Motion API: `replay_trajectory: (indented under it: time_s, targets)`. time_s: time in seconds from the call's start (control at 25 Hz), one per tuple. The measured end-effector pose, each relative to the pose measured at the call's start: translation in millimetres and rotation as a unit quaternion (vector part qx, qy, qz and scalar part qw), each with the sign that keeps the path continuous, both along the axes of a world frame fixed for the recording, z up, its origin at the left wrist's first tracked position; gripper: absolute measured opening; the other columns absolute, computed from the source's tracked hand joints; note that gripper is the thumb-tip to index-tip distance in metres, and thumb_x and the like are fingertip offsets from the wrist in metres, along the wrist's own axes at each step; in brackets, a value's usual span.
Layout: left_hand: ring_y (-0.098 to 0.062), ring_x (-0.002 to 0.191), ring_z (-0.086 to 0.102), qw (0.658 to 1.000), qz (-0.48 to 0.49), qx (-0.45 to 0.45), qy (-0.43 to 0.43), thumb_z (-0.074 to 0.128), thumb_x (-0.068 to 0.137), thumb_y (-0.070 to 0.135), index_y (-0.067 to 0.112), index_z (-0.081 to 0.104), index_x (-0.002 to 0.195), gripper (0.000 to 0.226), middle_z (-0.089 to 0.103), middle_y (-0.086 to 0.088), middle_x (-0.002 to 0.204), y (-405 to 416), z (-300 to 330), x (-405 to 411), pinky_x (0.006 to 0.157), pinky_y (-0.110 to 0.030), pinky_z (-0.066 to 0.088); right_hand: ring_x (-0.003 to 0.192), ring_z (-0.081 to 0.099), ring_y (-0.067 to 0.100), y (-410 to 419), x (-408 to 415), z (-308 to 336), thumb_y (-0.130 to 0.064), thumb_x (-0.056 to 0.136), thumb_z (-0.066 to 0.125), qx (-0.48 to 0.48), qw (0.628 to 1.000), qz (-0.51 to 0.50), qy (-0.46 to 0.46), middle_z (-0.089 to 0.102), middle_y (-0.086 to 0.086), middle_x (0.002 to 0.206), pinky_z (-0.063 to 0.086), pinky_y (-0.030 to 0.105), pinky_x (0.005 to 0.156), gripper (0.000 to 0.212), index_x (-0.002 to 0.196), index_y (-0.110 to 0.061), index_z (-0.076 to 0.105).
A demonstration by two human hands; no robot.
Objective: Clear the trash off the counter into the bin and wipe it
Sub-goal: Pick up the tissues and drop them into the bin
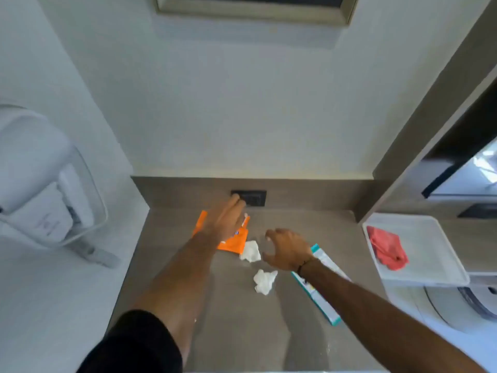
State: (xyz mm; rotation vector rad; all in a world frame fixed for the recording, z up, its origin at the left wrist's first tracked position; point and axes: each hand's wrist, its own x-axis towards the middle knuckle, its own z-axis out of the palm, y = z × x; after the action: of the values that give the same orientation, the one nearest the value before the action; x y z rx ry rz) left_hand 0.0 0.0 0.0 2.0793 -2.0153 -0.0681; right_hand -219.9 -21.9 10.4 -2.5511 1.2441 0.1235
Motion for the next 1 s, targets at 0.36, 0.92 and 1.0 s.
replay_trajectory:
  time_s: [0.36,0.92,1.0]
  targets:
    - [-0.034,0.115,0.059,0.989,-0.062,0.138,0.003,0.063,0.082,-0.003,0.014,0.067,0.115,0.037,0.064,-0.009,0.122,15,-119,-58,0.089,-0.044,0.048,0.093,0.065,0.034,51,-12,-107,-0.033,0.082,0.059,0.12,0.988,-0.101,0.005,0.065,0.008,0.1,0.054,0.039,0.073,0.02,0.093,-0.019,0.068]
    - [-0.028,0.09,0.079,0.805,0.136,0.237,0.526,0.075,0.062,0.034,0.024,0.085,0.081,0.023,0.083,-0.012,0.093,139,-82,-125,0.095,-0.05,0.063,0.065,0.062,0.001,123,-103,-78,-0.021,0.071,0.082,0.181,0.942,-0.21,-0.191,0.077,-0.008,0.083,0.049,0.018,0.068,0.023,0.094,-0.025,0.08]
    - [-0.027,0.102,0.074,0.897,0.133,0.114,0.405,0.059,0.072,0.041,0.024,0.082,0.094,0.037,0.08,-0.01,0.108,163,-109,-138,0.098,-0.052,0.059,0.063,0.062,-0.004,157,-135,-93,-0.021,0.072,0.081,0.174,0.939,-0.207,-0.214,0.077,-0.01,0.082,0.048,0.015,0.066,0.02,0.091,-0.024,0.081]
